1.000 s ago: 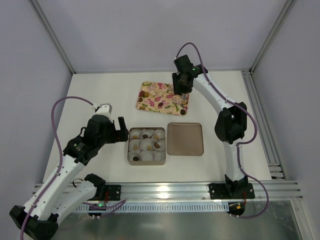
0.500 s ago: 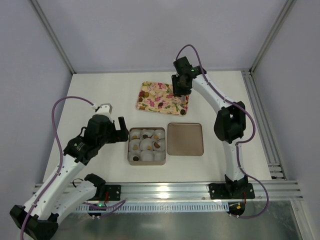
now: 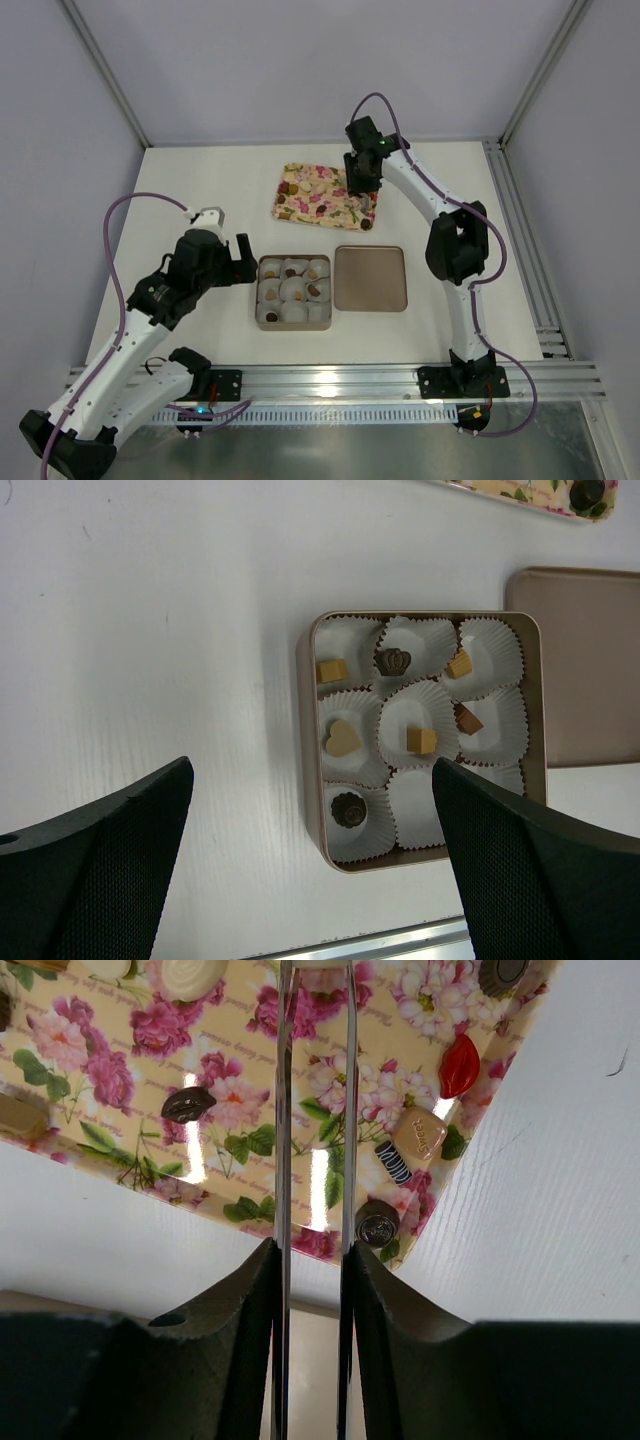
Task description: Pack the chocolate
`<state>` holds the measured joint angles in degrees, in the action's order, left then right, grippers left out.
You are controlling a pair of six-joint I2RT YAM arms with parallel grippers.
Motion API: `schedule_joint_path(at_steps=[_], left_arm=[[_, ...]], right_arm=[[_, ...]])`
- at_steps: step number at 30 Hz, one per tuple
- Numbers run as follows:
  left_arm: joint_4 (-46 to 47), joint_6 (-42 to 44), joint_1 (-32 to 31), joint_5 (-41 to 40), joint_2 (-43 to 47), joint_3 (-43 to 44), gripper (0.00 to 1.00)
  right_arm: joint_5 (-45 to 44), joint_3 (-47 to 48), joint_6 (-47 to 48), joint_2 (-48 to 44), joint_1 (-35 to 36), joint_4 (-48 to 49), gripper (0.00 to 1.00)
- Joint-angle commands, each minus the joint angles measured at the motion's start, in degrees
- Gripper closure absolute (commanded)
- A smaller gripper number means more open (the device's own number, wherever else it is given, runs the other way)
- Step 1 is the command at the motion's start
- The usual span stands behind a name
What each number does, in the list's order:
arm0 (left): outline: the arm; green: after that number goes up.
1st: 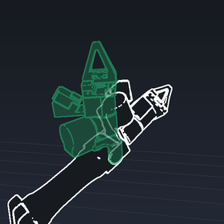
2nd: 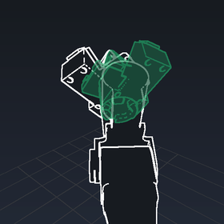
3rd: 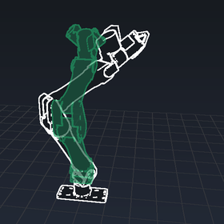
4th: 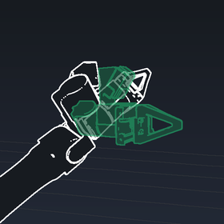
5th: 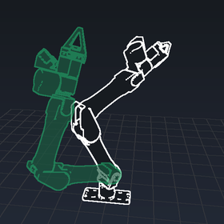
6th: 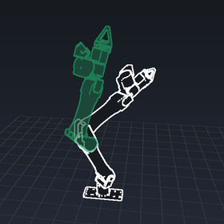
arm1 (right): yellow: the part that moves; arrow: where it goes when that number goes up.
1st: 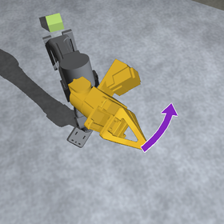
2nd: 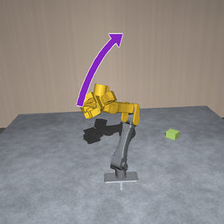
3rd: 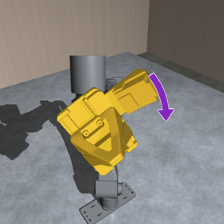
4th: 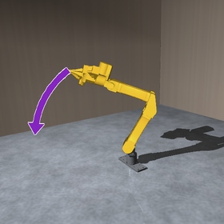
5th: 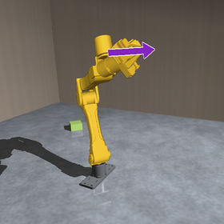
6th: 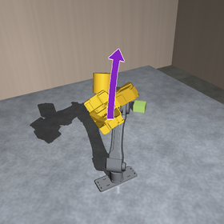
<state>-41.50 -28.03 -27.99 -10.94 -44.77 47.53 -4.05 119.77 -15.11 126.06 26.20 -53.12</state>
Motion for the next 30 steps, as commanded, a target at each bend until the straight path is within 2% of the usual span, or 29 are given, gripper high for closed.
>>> schedule_joint_path(at_steps=[1,21,25,30], left_arm=[[0.27,0.17,0.21,-0.66,0.56,0.11,0.00],[0.36,0.26,0.21,-0.49,0.92,0.02,0.00],[0.45,0.26,0.21,-0.49,1.00,0.11,0.00],[0.36,0.26,0.21,-0.40,1.09,0.02,0.00]], right_arm=[[-0.25,-0.58,0.61,-2.48,0.08,1.27,0.71],[3.35,-19.38,0.96,-24.36,1.05,4.69,0.75],[5.72,-24.04,1.23,-30.68,3.51,4.34,0.75],[6.25,-30.81,1.05,-37.72,11.93,3.20,0.75]])
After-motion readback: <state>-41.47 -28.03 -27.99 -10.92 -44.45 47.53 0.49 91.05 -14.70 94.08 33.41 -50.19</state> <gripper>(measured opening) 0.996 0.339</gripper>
